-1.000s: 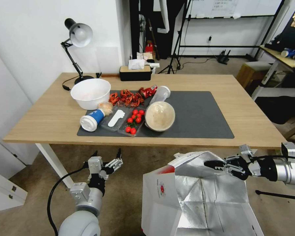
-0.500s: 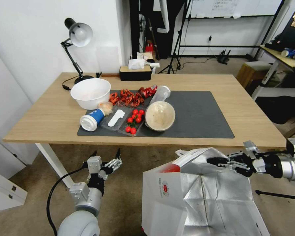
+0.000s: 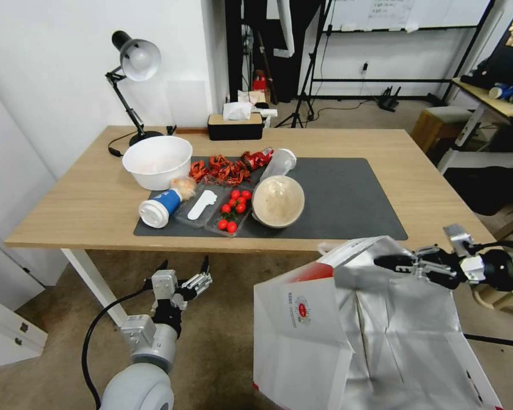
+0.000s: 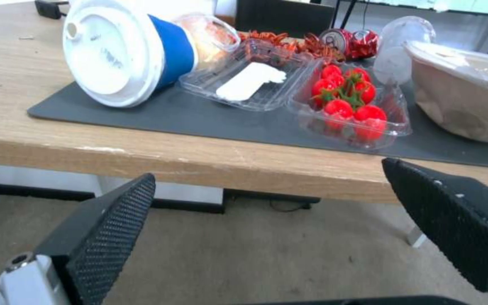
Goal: Pick up the food delivery bag from the floor and place it on the table.
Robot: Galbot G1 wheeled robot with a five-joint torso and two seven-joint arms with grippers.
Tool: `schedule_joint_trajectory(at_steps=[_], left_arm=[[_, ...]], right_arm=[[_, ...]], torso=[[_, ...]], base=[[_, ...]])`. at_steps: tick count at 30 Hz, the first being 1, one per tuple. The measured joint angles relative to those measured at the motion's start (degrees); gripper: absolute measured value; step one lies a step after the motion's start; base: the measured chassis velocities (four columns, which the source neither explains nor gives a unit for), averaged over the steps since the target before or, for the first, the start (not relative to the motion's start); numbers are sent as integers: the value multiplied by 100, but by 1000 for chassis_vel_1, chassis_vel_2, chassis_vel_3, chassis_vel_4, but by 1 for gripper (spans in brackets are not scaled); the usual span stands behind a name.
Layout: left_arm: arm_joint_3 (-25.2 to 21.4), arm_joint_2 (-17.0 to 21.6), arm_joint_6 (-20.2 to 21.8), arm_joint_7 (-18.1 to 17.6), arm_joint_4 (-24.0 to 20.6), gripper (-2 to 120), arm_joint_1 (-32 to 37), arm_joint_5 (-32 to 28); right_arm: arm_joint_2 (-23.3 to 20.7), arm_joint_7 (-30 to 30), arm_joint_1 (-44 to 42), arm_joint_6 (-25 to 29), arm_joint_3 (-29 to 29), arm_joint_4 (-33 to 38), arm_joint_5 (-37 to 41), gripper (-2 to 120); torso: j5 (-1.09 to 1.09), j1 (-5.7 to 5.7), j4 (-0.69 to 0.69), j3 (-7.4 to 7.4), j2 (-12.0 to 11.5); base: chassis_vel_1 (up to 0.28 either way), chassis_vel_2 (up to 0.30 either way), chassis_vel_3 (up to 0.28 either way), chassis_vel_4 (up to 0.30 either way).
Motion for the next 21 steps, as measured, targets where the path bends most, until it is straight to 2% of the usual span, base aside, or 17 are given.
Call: schedule_joint_trajectory(at_steps=[7, 21], left_arm=[[10, -32, 14, -8, -2, 100, 5, 25], [9, -62, 11, -24, -2, 100, 19, 49]], right_arm=[[-69, -14, -3, -80, 147, -30, 431, 0], [-165, 468, 147, -213, 577, 9, 2019, 0]], torso=[[0, -1, -1, -1, -3], [-1, -3, 0, -4, -7]], base=[[0, 0, 0, 0], [0, 0, 0, 0]])
